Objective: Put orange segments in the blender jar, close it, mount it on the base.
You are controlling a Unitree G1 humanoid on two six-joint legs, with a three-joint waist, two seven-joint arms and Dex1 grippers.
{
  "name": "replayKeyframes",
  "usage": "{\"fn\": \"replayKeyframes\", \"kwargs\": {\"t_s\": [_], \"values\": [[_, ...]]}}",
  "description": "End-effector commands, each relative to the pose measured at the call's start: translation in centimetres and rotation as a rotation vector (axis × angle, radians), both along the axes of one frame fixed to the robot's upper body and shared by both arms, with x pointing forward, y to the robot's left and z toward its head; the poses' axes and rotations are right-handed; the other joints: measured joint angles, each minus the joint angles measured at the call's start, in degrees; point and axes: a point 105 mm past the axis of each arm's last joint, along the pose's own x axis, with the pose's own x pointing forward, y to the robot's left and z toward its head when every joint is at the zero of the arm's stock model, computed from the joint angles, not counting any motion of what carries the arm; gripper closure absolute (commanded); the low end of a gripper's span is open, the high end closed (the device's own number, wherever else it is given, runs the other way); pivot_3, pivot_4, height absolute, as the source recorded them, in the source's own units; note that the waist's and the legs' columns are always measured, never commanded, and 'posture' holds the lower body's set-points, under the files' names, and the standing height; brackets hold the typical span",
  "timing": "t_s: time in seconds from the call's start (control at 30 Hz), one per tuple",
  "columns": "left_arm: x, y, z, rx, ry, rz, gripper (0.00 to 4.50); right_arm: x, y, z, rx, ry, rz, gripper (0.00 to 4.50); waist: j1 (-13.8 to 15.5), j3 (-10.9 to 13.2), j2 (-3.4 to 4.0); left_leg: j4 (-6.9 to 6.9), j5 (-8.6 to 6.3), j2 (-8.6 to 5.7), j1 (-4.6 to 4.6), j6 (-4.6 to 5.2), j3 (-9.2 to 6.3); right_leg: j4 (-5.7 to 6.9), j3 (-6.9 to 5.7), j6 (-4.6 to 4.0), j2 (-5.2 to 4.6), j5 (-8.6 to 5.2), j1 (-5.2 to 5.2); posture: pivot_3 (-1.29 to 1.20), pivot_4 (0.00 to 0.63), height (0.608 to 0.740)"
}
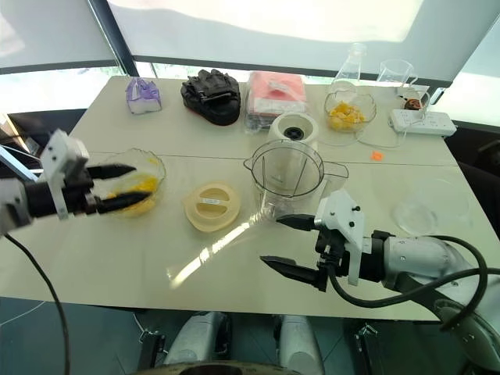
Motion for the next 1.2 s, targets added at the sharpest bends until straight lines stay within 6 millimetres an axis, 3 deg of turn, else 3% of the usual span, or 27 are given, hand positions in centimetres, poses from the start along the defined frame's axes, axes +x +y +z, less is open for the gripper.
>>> {"fn": "replayKeyframes", "kwargs": {"t_s": [0.03,0.13,0.23,0.4,0.63,0.77,1.03,1.2], "values": [[1.9,2.6,-1.2,0.201,0.002,0.065,0.73,-0.3,0.4,0.2,-0.013,-0.023,0.005,0.69,-0.1,0.0,0.00,0.00,-0.01,0.03,-0.01,0.02,0.07,-0.02,0.04,0.01,-0.04,0.00,-0.01,0.00,0.150,0.740],[4.9,5.1,-1.8,0.194,0.047,0.297,0.73,-0.3,0.6,0.0,-0.004,-0.021,-0.005,0.69,0.1,0.0,-0.09,0.00,-0.03,0.02,-0.04,0.05,0.10,-0.05,0.05,0.04,-0.06,0.00,0.00,0.00,0.150,0.740],[6.6,4.5,-2.2,0.143,0.116,0.347,0.73,-0.3,0.8,-0.3,0.008,-0.017,-0.031,0.69,0.5,0.1,-0.43,0.07,-0.02,-0.02,-0.07,0.06,-0.01,0.00,0.00,0.10,-0.04,0.00,0.06,0.00,0.150,0.740],[6.8,4.5,-2.8,0.239,0.169,0.278,0.73,-0.4,0.7,-0.8,0.019,-0.005,-0.071,0.69,-0.3,0.1,-0.54,0.08,-0.02,0.02,-0.05,0.07,0.07,0.02,0.07,0.12,-0.06,0.00,0.03,0.00,0.150,0.740],[6.3,6.1,-4.4,0.470,0.239,0.109,0.73,-0.1,0.9,-1.3,0.034,0.000,-0.099,0.69,0.0,0.1,-0.53,0.07,-0.02,0.09,-0.01,0.06,0.02,0.15,0.04,0.08,0.03,-0.01,-0.02,0.00,0.150,0.740],[6.4,6.3,-4.6,0.507,0.260,0.049,0.73,0.0,1.0,-1.4,0.038,-0.002,-0.106,0.69,0.1,0.1,-0.58,0.12,-0.01,0.07,-0.05,0.06,0.03,0.11,0.04,0.07,-0.07,-0.01,-0.01,0.00,0.150,0.740],[8.2,4.8,-5.6,0.582,0.266,-0.072,0.73,0.0,1.3,-1.4,0.050,-0.006,-0.129,0.69,0.1,0.1,-0.65,0.13,-0.02,0.01,-0.08,0.07,0.06,0.09,0.04,0.17,-0.10,0.04,0.02,0.00,0.150,0.740],[8.0,4.0,-7.3,0.600,0.323,-0.152,0.73,-0.4,1.1,-1.5,0.039,-0.003,-0.146,0.69,-0.2,0.1,-0.68,0.13,-0.03,0.03,-0.07,0.09,0.07,0.13,0.02,0.30,-0.05,0.12,0.00,0.00,0.150,0.740]]}}
